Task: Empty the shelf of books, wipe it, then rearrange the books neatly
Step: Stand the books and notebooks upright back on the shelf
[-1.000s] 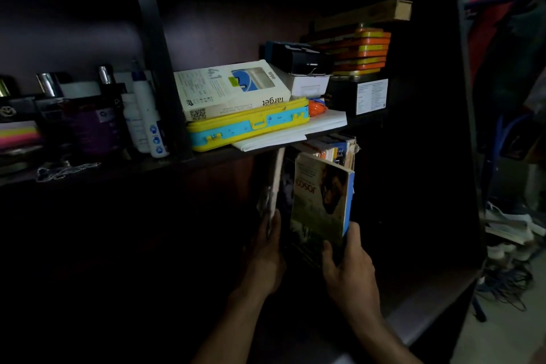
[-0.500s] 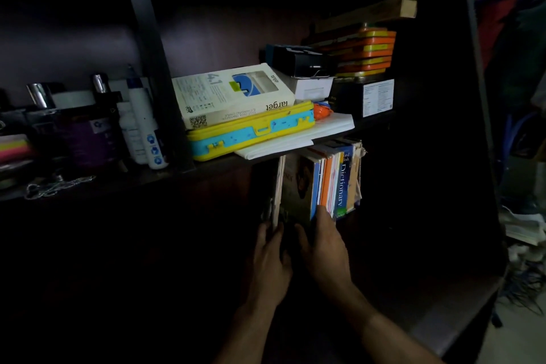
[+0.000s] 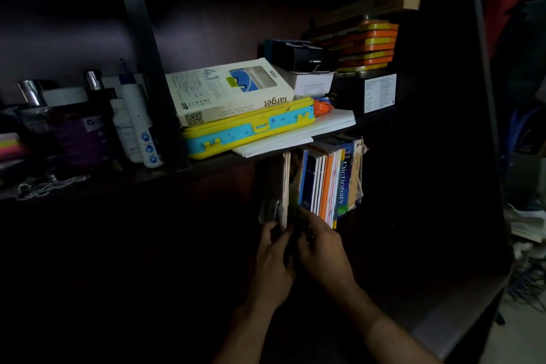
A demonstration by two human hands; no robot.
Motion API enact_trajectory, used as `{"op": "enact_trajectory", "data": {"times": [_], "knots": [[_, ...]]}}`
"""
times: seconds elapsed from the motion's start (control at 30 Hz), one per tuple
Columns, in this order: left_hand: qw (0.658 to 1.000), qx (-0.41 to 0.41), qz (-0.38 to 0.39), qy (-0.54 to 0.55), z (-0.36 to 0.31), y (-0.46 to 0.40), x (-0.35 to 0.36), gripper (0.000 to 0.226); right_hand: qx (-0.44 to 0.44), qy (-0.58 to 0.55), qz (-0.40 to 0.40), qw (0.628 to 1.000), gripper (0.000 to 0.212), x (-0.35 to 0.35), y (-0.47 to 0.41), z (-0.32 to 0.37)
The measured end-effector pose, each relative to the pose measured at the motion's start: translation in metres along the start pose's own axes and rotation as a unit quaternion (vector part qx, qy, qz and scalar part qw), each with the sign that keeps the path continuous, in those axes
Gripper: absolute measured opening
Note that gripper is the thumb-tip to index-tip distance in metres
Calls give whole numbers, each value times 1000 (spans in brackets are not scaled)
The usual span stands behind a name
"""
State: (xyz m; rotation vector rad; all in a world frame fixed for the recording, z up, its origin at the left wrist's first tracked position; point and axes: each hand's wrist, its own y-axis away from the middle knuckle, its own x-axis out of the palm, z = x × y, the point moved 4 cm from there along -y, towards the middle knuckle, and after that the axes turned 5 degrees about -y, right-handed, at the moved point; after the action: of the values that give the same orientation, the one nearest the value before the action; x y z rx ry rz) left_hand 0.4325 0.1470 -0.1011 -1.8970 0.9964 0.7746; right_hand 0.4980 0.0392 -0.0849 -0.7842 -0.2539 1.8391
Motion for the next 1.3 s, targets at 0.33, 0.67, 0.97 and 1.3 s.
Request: {"op": "enact_trajectory", "data": {"times": [0.33,0.67,0.97,1.3], "knots": [[998,28,62,18,8,-1,16,70,5,-29,2,1000,54,0,1,-2],[988,23,-17,151,-86,62,-5,37,20,-29,18,999,51,-99,107,32],[935,114,183,282,-320,191,56,38,116,210,11,971,51,-330,246,51],[895,199,385,103,-463,241,107,58,481,471,72,736,73,-526,369,26]]}}
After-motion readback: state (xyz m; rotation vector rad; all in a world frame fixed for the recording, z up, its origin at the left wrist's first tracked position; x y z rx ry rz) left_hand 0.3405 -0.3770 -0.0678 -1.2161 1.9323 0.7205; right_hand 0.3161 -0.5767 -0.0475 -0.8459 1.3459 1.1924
